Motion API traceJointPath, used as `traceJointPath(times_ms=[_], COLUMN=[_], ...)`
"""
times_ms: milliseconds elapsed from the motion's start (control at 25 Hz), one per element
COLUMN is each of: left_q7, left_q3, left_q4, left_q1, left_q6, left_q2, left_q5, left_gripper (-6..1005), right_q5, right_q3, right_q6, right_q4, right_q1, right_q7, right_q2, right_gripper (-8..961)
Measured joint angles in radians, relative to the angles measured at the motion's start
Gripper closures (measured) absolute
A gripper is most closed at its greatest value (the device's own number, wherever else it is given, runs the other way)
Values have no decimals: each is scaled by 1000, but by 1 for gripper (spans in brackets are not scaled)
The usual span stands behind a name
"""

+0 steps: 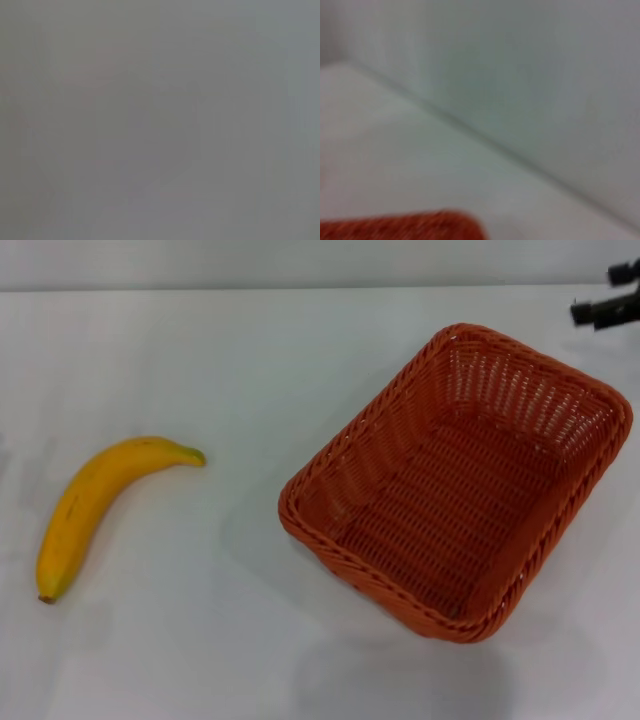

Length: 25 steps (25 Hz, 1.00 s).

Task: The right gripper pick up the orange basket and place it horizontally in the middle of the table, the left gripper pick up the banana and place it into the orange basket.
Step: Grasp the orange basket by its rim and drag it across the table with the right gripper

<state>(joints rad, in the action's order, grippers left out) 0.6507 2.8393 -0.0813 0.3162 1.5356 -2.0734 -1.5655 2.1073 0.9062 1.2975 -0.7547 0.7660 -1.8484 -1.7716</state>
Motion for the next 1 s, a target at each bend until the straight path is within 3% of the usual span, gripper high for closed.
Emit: traceJointPath(times_ms=[160,400,760,1000], left_q7=[0,1,1,7], left_q3=[0,0,0,0], left_q4=[8,10,12,12], left_q1=[8,-13,-42,-51], left_q6=[0,15,34,39], left_q2=[-3,-5,-7,-7], left_q5=[17,34,52,54], left_gripper=[112,113,113,113], right_q5=[159,302,461,503], right_q3=[11,36,79,98], right_q6=[101,127,21,-27], right_q4=[7,9,76,83], right_q1=[89,180,238,242], right_q7=[-115,-189,-214,-219], right_q2=[-2,-51,-133,-150], right_gripper=[79,80,80,81])
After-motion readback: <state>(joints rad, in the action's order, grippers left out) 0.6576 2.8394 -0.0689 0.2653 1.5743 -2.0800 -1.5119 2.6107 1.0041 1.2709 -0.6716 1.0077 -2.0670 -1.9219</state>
